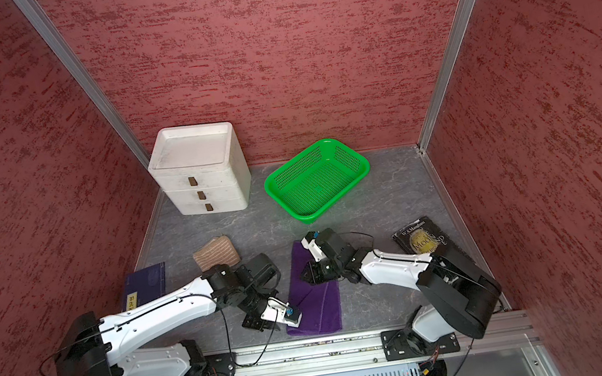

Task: Fold the square dishcloth
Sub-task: Adjust the cleaning item at the center of the board.

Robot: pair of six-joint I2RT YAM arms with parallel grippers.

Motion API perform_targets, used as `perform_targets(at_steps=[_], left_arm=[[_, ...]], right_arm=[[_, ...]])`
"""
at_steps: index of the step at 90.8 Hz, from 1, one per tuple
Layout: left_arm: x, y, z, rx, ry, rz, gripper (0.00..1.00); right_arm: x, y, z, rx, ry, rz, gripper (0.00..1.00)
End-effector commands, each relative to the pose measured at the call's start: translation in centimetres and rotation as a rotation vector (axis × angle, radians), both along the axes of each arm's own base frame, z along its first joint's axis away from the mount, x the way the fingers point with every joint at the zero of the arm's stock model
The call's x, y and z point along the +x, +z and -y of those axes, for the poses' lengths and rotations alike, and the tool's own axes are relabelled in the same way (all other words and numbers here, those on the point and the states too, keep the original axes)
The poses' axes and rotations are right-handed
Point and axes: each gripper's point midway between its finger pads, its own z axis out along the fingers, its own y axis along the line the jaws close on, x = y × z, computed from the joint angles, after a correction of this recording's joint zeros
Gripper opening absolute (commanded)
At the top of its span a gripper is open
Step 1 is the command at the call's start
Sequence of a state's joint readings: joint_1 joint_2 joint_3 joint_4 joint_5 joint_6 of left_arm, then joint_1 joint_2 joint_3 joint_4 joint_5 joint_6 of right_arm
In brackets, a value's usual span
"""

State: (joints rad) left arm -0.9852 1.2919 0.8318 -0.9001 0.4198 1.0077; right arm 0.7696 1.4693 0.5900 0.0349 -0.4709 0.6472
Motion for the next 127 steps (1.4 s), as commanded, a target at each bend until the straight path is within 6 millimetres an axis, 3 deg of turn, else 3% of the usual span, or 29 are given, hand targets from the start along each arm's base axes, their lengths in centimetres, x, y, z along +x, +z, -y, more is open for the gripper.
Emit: perform_targets(at_steps=[1, 13, 19, 30, 44, 58, 77, 88, 104, 118, 127], left_arm=[[-1.2, -1.3, 0.5, 0.036, -0.033, 0.007, 0.49], [-3.4, -2.3, 1.8, 0.053, -0.088, 0.023, 0.58], [-3.6, -2.2, 2.9, 0.027, -0.111, 0.061, 0.59], [-1.8, -2.2, 5.1, -0.029, -0.105, 0.176, 0.58], [0.0, -3.5, 7.3, 0.014, -0.077, 0.265, 0.58], [-1.0, -4.8, 9.1, 0.032, -0.128, 0.280, 0.58], [0.5, -5.0, 12.5, -0.001, -0.079, 0.314, 0.49], [0.6, -5.6, 12.7, 0.008, -0.076, 0.304, 0.47], [0.8, -6.6, 11.5, 0.057, -0.075, 0.276, 0.34], [-0.9, -6.3, 9.8, 0.084, -0.124, 0.171, 0.50], [-1.0, -6.7, 9.7, 0.097, -0.130, 0.160, 0.45]], right_arm=[[-1.3, -3.2, 1.4, -0.065, -0.020, -0.066, 0.15], [-1.2, -4.2, 2.3, -0.133, -0.037, -0.068, 0.15], [-1.0, -3.2, 2.6, -0.136, -0.052, -0.045, 0.24], [-0.4, -0.1, 3.8, -0.130, -0.124, 0.027, 0.38], [-0.6, 0.6, 7.7, -0.234, -0.250, 0.062, 0.50], [-1.7, -0.1, 9.5, -0.277, -0.279, 0.040, 0.51], [-2.9, -2.1, 10.0, -0.287, -0.272, -0.016, 0.46], [-3.5, -3.1, 10.3, -0.287, -0.267, -0.035, 0.42], [-4.0, -3.7, 10.6, -0.292, -0.262, -0.042, 0.37], [-4.0, -3.4, 10.7, -0.308, -0.253, -0.040, 0.37], [-3.8, -3.3, 10.7, -0.319, -0.249, -0.037, 0.35]])
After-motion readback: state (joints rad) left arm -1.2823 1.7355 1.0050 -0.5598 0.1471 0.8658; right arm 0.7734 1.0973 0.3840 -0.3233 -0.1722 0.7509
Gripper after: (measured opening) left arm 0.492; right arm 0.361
